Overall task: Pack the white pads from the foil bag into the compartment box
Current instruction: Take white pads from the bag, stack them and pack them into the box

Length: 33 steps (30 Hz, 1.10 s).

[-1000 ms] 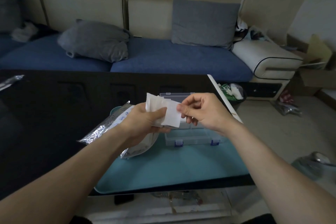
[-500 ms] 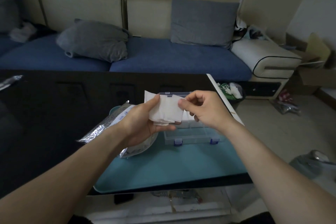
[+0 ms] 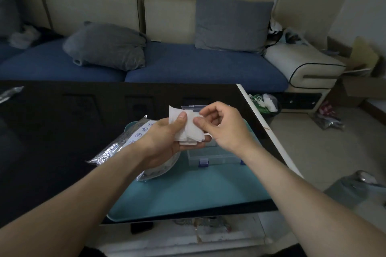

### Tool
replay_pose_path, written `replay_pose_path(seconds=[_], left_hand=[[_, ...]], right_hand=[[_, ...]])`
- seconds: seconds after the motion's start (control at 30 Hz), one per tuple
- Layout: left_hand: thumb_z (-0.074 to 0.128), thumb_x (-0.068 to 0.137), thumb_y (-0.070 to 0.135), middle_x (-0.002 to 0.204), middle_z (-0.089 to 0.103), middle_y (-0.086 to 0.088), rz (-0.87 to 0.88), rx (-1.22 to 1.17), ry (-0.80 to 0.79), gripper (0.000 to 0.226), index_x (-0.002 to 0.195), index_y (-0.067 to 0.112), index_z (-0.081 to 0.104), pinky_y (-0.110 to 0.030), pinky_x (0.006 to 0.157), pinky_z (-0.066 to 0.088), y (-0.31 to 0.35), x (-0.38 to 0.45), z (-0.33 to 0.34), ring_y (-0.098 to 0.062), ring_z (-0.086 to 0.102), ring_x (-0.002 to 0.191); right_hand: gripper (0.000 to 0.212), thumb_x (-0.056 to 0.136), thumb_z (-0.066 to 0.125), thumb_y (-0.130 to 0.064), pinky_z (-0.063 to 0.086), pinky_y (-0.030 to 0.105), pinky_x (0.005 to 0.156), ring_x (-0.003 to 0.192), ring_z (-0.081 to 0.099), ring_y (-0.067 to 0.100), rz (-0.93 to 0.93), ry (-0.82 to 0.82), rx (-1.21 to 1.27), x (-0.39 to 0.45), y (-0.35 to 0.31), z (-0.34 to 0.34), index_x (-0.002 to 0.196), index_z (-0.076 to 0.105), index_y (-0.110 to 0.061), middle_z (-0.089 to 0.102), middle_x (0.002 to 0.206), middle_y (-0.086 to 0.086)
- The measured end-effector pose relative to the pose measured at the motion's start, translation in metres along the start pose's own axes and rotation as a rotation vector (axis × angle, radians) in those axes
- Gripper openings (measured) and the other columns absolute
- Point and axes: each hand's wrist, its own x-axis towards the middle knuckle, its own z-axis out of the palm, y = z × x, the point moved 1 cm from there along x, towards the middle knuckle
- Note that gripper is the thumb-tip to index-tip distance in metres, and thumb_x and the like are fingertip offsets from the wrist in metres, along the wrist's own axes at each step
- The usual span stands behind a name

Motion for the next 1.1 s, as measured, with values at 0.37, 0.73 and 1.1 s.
replay_pose_path(seconds=[0.37, 0.73, 1.1], left_hand=[[0.031, 0.108, 0.03, 0.107, 0.072, -0.022, -0.066, 0.005, 0.073, 0.04, 0.116, 0.002, 0.059, -0.043, 0.079, 0.06, 0.0, -0.005, 0.001, -0.038, 0.072, 0.091], [0.04, 0.106, 0.027, 0.093, 0.075, -0.018, -0.006, 0.043, 0.153, 0.033, 0.112, 0.002, 0.061, -0.036, 0.065, 0.062, -0.003, 0.001, -0.004, -0.032, 0.074, 0.079], [0.024, 0.107, 0.042, 0.122, 0.064, -0.029, -0.119, 0.098, -0.068, 0.055, 0.12, 0.004, 0.062, -0.048, 0.088, 0.057, -0.004, 0.0, 0.007, -0.04, 0.067, 0.103]], right_hand=[[0.026, 0.075, 0.088, -0.026, 0.039, 0.011, 0.065, 0.074, 0.053, 0.004, -0.238, -0.114, -0.278, -0.001, -0.009, -0.01, 0.079, 0.062, -0.032, 0.057, 0.086, -0.013], [0.036, 0.067, 0.078, -0.007, 0.052, 0.023, 0.053, 0.073, 0.068, 0.013, 0.031, -0.302, 0.408, 0.004, -0.005, -0.044, 0.101, 0.065, -0.008, 0.075, 0.084, 0.002], [0.035, 0.066, 0.093, -0.018, 0.049, 0.017, 0.06, 0.065, 0.066, 0.004, -0.044, -0.168, -0.056, 0.006, 0.0, -0.023, 0.09, 0.07, -0.03, 0.073, 0.076, -0.007]])
